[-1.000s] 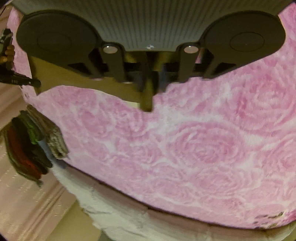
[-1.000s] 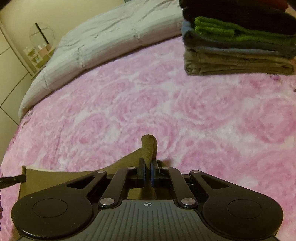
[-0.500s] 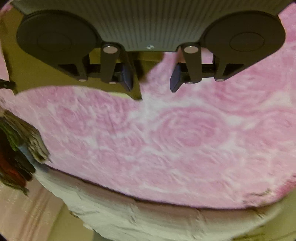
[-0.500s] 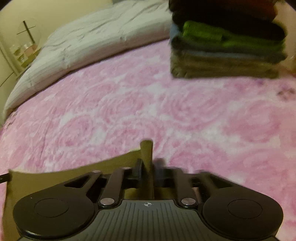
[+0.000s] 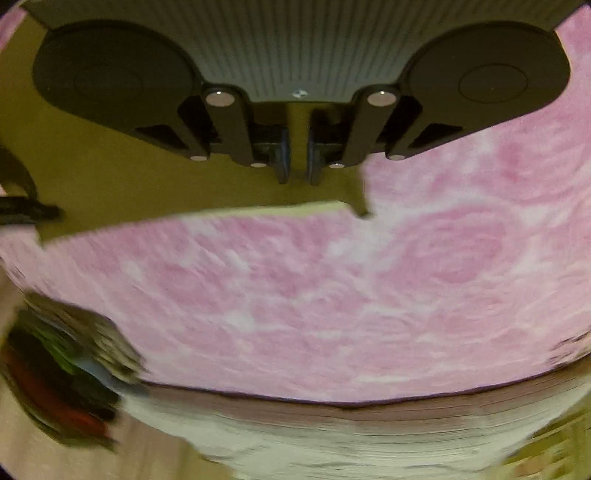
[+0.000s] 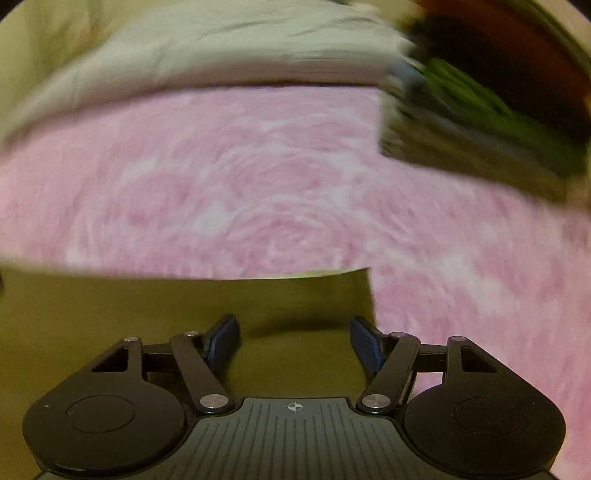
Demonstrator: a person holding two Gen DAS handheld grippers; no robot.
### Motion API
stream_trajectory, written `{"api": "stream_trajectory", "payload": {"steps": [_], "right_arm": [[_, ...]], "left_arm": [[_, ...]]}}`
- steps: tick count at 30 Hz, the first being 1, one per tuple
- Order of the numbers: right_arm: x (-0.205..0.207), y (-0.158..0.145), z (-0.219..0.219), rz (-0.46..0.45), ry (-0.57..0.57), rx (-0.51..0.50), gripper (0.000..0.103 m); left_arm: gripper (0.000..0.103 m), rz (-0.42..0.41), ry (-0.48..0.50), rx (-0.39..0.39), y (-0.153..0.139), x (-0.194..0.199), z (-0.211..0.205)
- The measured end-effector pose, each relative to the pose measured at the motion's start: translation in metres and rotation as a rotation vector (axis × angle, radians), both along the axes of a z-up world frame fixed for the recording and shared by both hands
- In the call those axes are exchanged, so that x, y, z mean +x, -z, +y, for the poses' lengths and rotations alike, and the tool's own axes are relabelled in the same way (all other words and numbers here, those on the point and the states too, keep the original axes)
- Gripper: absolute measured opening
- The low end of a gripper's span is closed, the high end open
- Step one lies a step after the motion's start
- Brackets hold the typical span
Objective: Fold clothes
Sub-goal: 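Lay the hem down on the collar and open both grippers, then withdraw both tools above the half-folded sweater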
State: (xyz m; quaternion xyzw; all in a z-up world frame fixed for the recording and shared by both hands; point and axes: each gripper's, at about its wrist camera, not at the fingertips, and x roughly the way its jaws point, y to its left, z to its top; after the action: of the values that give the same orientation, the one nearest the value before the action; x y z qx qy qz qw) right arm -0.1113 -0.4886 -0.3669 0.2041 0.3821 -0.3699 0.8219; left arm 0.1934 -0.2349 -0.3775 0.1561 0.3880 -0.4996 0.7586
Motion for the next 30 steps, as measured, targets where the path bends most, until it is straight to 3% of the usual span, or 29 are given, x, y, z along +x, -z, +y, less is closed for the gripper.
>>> {"api": "stream_trajectory", "payload": {"steps": [2, 4, 7, 9, 10, 11, 13, 15, 18, 21, 24, 26, 30], "right_arm": [[-0.012, -0.013, 0.004, -0.023, 0.025, -0.005, 0.067], [-0.018, -0.028, 0.015, -0.075, 0.024, 0.001, 0.067], [-0.011, -0.037, 0.043, -0.118, -0.077, 0.027, 0.067], [0.001, -0.021, 0.056, -0.04, -0.154, 0.013, 0.067], [0.007, -0.013, 0.062, 0.005, -0.191, 0.004, 0.067], [0.008, -0.001, 0.061, 0.047, -0.2, 0.006, 0.067], [-0.002, 0.005, 0.056, 0.031, -0.186, 0.006, 0.067], [-0.014, -0.008, 0.06, 0.021, -0.154, 0.001, 0.067], [-0.033, -0.028, 0.067, 0.01, -0.103, -0.008, 0.067], [-0.051, -0.044, 0.093, -0.037, -0.105, 0.018, 0.067], [-0.058, -0.035, 0.121, -0.008, -0.143, 0.054, 0.066], [-0.063, -0.016, 0.131, 0.066, -0.138, 0.086, 0.054], [-0.077, -0.018, 0.137, 0.063, -0.106, 0.092, 0.053]], "left_arm": [[0.019, 0.053, -0.089, -0.055, -0.012, 0.005, 0.016], [0.018, 0.097, -0.098, -0.079, -0.022, 0.001, 0.03], [0.016, 0.072, 0.015, -0.059, -0.026, -0.026, 0.037], [0.016, 0.035, 0.087, 0.004, -0.013, -0.042, 0.033], [0.016, 0.021, 0.085, 0.051, -0.001, -0.041, 0.03], [0.015, 0.023, 0.065, 0.047, 0.004, -0.037, 0.031], [0.012, 0.047, 0.011, 0.027, 0.005, -0.028, 0.033], [0.01, 0.024, -0.031, 0.018, -0.009, -0.028, 0.039], [0.012, -0.024, -0.022, -0.005, -0.031, -0.044, 0.057], [0.012, -0.013, 0.023, -0.019, -0.042, -0.072, 0.081], [0.007, 0.009, 0.057, 0.05, -0.026, -0.096, 0.098], [0.003, 0.025, 0.021, 0.12, -0.004, -0.101, 0.107], [0.003, 0.048, -0.064, 0.091, -0.012, -0.107, 0.121]]}}
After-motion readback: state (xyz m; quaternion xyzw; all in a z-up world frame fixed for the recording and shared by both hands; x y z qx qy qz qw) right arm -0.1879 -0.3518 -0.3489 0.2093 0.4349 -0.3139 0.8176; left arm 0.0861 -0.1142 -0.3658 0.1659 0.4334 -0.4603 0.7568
